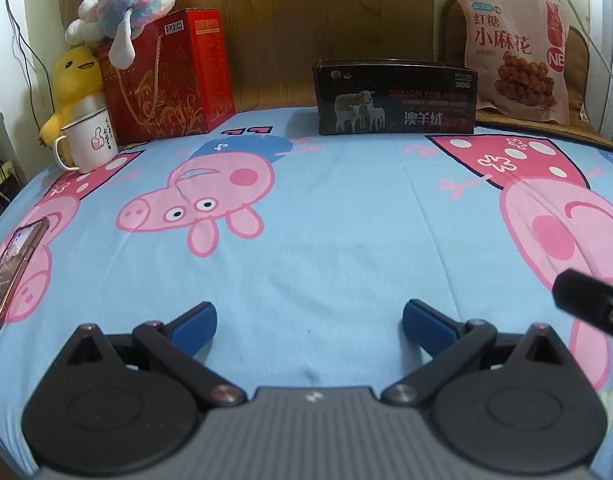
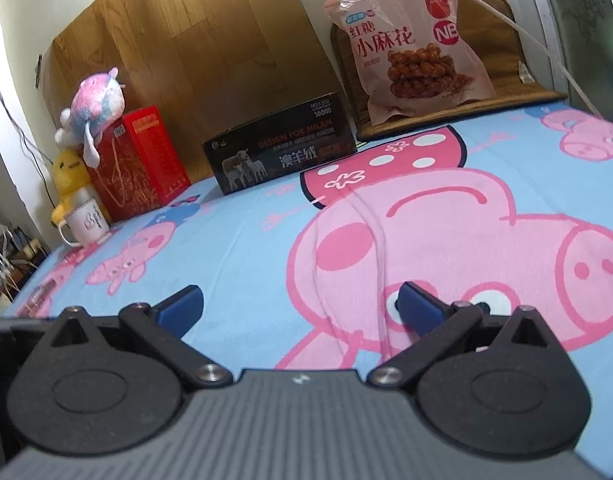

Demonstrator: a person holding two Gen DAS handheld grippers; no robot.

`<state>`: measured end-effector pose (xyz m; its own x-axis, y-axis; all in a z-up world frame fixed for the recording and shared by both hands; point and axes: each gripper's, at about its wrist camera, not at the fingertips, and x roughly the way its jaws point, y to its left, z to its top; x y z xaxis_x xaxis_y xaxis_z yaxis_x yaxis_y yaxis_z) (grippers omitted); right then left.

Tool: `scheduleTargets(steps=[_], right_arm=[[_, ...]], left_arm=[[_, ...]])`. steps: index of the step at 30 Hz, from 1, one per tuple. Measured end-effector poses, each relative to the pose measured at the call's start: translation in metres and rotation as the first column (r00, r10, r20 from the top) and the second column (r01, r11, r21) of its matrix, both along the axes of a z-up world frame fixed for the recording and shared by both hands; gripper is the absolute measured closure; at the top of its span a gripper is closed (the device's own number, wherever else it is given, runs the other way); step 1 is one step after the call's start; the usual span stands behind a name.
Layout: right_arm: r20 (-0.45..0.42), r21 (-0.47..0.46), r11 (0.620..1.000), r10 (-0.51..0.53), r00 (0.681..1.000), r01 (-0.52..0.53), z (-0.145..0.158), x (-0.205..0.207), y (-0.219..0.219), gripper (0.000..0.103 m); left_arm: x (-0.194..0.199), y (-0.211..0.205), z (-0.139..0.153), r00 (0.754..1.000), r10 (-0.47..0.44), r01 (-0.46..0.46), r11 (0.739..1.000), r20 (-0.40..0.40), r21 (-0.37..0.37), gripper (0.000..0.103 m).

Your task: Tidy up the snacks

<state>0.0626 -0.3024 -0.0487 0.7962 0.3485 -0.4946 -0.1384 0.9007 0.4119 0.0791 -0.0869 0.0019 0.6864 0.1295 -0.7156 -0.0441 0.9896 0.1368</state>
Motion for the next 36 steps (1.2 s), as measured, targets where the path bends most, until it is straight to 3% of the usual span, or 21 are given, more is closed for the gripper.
scheduleTargets(steps=[16,23,36], right_arm=[[0.003,-0.034,0.999,0.005,1.000,-0.005,0.001,0.001,0.005,0.000],[0.001,-0.035,0.999,0.007,1.000,-0.007,0.001,0.002,0.004,0.000],[-0.018,-0.032,0.999,0.022,1.000,-0.023,0.003,0.002,0.004,0.000]], left_arm=[[-0.007,0.011,-0.003,1.000,-0.015,0.014,0.996,-0.005,-0.083,0.000],[-0.015,0.012,0.003,0.998,-0.038,0.033,0.995,-0.058,-0.096,0.000],[-0.024,0.007,0.004,0.997,-0.046,0.040,0.996,-0.066,-0.085,0.000]])
